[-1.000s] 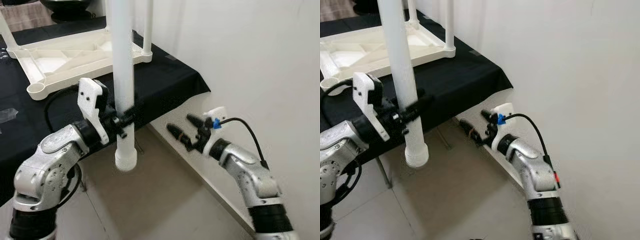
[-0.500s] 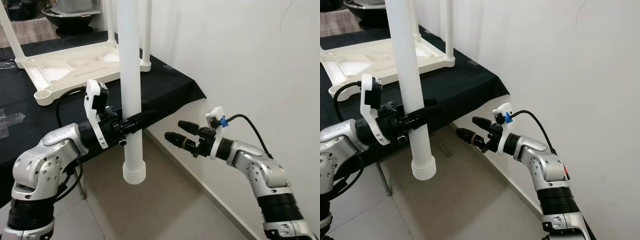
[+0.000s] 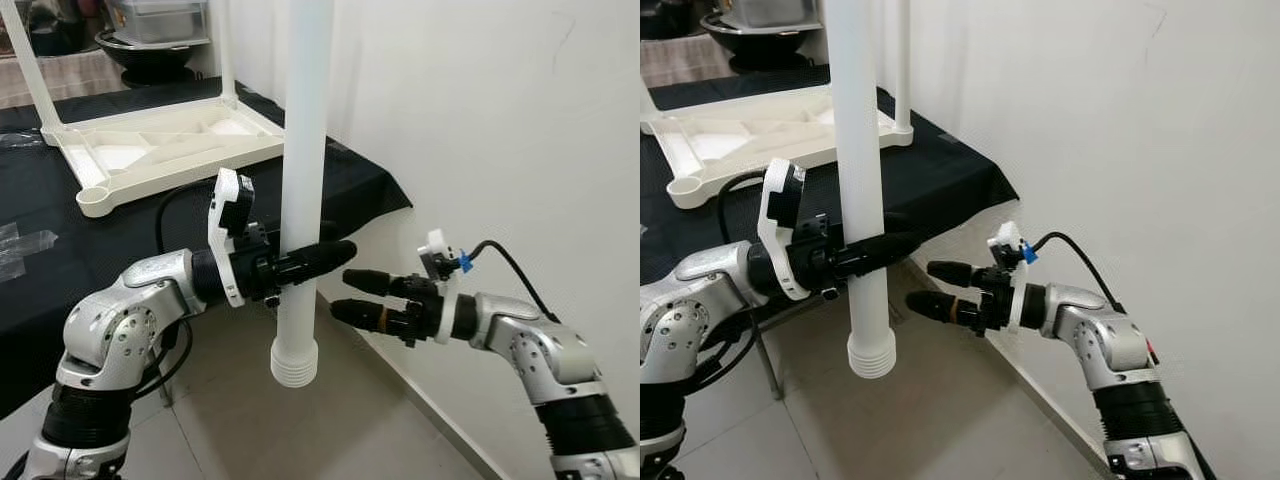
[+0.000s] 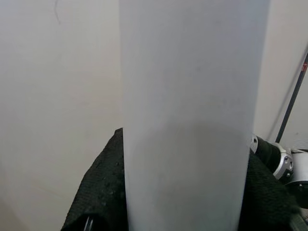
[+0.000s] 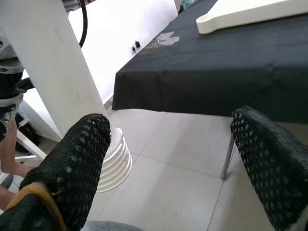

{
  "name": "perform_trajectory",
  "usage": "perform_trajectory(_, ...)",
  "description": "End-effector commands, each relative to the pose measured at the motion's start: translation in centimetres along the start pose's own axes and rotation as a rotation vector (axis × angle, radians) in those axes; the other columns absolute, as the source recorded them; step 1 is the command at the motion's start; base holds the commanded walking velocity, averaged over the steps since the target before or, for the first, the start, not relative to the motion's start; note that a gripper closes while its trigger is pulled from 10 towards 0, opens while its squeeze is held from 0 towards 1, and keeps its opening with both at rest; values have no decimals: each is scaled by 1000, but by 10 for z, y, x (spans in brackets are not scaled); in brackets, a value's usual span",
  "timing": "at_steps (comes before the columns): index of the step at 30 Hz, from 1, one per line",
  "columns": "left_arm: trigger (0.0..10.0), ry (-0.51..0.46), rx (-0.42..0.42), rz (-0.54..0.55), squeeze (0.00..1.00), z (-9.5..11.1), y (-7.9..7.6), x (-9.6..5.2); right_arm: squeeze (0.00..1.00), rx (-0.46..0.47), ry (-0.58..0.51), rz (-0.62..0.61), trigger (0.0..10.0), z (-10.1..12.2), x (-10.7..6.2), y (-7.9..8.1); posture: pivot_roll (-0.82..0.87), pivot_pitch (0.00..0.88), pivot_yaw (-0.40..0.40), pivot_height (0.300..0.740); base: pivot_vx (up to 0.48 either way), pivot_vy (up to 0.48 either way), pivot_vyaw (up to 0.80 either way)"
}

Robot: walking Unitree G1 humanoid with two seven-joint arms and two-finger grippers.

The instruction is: Building children table

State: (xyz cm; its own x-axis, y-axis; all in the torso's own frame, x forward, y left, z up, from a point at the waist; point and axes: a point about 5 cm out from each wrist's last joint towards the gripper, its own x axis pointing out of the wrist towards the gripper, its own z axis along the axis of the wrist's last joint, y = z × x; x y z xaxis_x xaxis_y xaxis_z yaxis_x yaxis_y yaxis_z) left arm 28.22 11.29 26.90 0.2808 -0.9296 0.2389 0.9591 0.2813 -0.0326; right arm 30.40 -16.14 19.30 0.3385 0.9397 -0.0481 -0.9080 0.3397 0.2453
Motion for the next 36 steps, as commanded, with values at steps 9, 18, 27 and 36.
perform_trajectory(9, 10000, -35, 39, -17, 0, 9, 5, 5, 0, 0, -53, 187, 10000, 16, 9, 25, 15, 86, -86, 740, 0, 0, 0)
perform_trajectory(18, 10000, -48, 25, -27, 0, 6, 5, 12, 0, -10, -33, 237, 10000, 14, 35, 35, 8, 108, -81, 740, 0, 0, 0)
perform_trajectory(27, 10000, -83, 40, -56, 0, 13, 8, 27, 0, -31, -28, 221, 10000, 19, 69, 40, 7, 121, -81, 740, 0, 0, 0)
perform_trajectory(36, 10000, -94, 62, -53, 0, 18, 10, 29, 0, -31, -4, 150, 0, 16, 78, 33, 12, 126, -81, 740, 0, 0, 0)
